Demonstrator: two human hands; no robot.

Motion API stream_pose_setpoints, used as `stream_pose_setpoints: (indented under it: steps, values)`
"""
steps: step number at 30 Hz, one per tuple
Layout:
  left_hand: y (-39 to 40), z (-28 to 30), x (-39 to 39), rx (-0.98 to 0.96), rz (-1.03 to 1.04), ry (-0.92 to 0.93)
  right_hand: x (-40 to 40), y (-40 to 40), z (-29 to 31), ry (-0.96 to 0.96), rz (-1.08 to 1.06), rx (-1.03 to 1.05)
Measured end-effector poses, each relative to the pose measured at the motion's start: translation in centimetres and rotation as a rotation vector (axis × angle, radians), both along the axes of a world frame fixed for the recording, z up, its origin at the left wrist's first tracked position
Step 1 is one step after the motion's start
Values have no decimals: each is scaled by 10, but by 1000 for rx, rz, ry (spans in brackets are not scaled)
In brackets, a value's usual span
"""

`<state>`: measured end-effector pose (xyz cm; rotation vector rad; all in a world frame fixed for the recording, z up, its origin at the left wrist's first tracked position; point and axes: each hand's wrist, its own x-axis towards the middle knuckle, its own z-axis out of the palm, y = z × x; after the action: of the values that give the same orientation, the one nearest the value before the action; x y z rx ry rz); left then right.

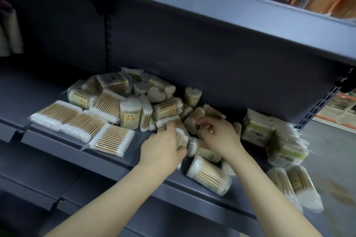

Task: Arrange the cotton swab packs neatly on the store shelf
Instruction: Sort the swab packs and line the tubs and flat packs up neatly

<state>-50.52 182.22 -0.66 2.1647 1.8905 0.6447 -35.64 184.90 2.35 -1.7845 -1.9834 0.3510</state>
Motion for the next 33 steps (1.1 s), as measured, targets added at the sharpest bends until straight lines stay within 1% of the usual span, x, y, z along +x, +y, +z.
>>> stream_pose_setpoints:
  steps: [6, 9, 11, 15, 18, 21, 26, 33]
  values:
    - [-3, 7, -24, 130, 87, -6, -9, 3, -1, -29, 30, 35]
    - [-5, 11, -41, 176, 152, 22, -23, 7, -3, -89, 79, 23]
    - [-6, 14, -52, 187, 198, 40, -35, 8, -8, -173, 101, -4]
    - [-10, 13, -67, 183, 252, 35, -55, 9, -15, -465, 68, 10]
    - [-14, 14, -70, 182, 256, 19, -62, 12, -20, -550, 8, -19]
    - [-16, 13, -71, 195, 254, 7, -64, 15, -22, -539, -30, -26]
    - [-17, 12, -73, 187, 268, -16, -66, 13, -23, -495, -28, -27]
    - [-18, 12, -75, 182, 268, -38, -65, 11, -21, -321, -52, -31]
